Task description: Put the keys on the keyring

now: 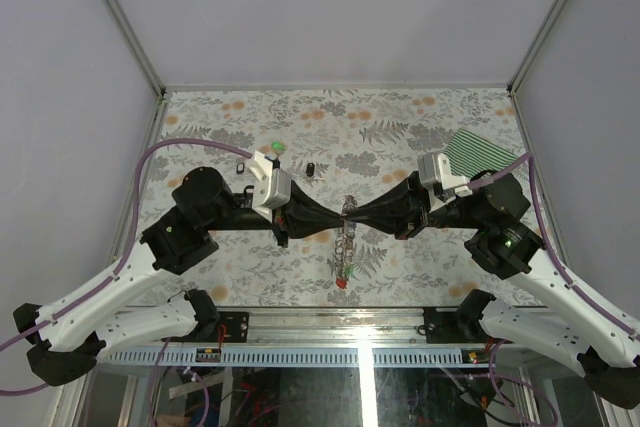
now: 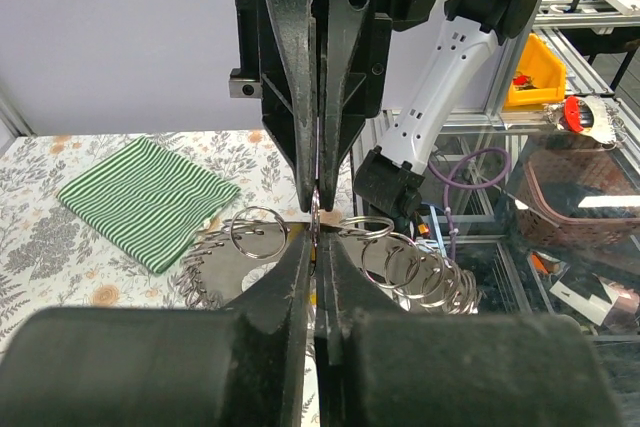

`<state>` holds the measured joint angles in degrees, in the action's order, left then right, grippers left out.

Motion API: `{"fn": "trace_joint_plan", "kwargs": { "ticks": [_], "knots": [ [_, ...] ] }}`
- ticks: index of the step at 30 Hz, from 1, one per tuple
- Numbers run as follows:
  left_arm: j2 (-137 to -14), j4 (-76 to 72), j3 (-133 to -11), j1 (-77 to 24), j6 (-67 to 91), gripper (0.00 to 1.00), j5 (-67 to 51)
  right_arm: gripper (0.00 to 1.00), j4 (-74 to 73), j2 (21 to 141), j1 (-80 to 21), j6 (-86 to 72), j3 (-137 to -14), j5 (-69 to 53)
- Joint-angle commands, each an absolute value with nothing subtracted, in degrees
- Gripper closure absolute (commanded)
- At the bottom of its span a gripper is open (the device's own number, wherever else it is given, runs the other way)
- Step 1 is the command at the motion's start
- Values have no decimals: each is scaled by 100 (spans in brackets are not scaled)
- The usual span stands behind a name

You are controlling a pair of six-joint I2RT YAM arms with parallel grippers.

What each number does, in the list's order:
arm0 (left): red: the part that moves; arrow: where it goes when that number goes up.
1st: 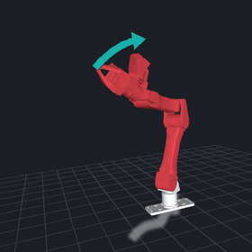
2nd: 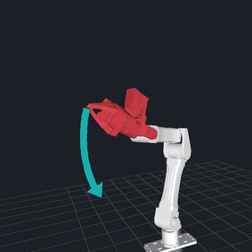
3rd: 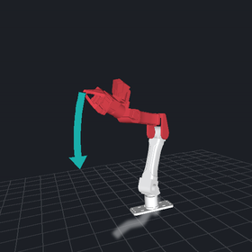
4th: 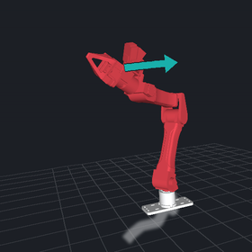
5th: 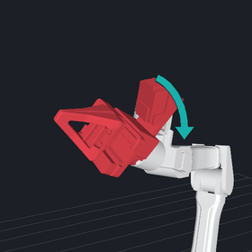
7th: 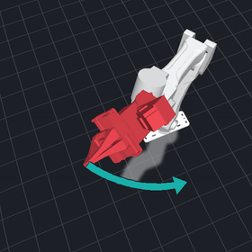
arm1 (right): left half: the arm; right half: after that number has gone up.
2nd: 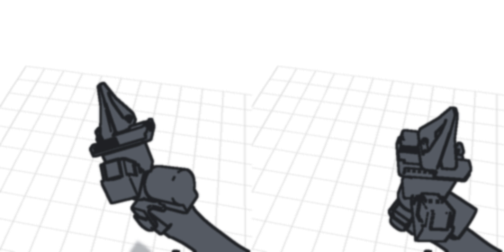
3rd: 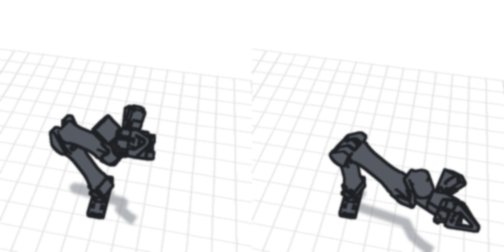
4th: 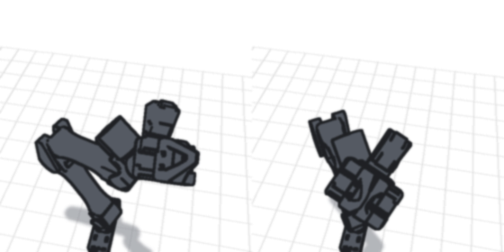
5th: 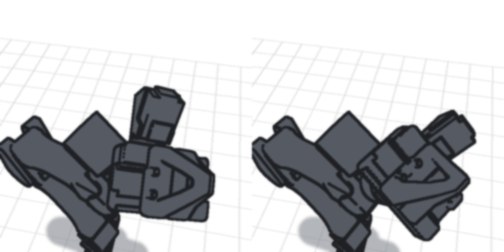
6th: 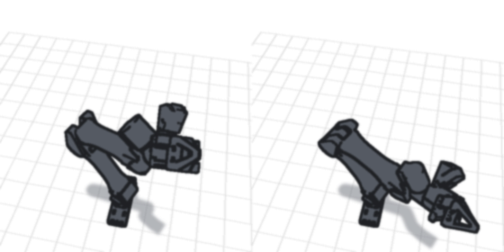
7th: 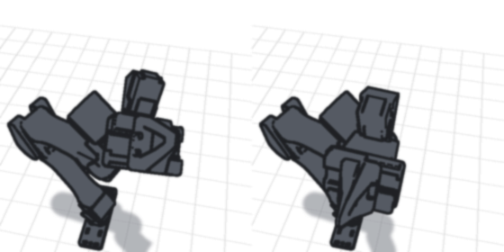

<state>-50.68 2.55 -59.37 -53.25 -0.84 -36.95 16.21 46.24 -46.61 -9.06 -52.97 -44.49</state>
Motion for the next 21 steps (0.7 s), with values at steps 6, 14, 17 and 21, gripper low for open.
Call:
{"fn": "trace_joint_plan", "kwargs": {
  "ticks": [6, 14, 17, 21],
  "knots": [
    [-5091, 932, -6414, -5344, -433, 100, -3522, 83, 1692, 4383, -4676, -559, -5420, -4122],
    [-5707, 3576, -7667, -5352, -1389, 100, -3124, 69, 563, 4355, -4676, -68, -5723, -3753],
    [-6023, 4344, -8130, -5351, -1687, 100, -2978, 67, 122, 4544, -4666, 27, -5843, -3755],
    [-6456, 5161, -8681, -5346, -2041, 100, -2759, 65, -177, 4783, -4675, 83, -5923, -3898]
  ]
}}
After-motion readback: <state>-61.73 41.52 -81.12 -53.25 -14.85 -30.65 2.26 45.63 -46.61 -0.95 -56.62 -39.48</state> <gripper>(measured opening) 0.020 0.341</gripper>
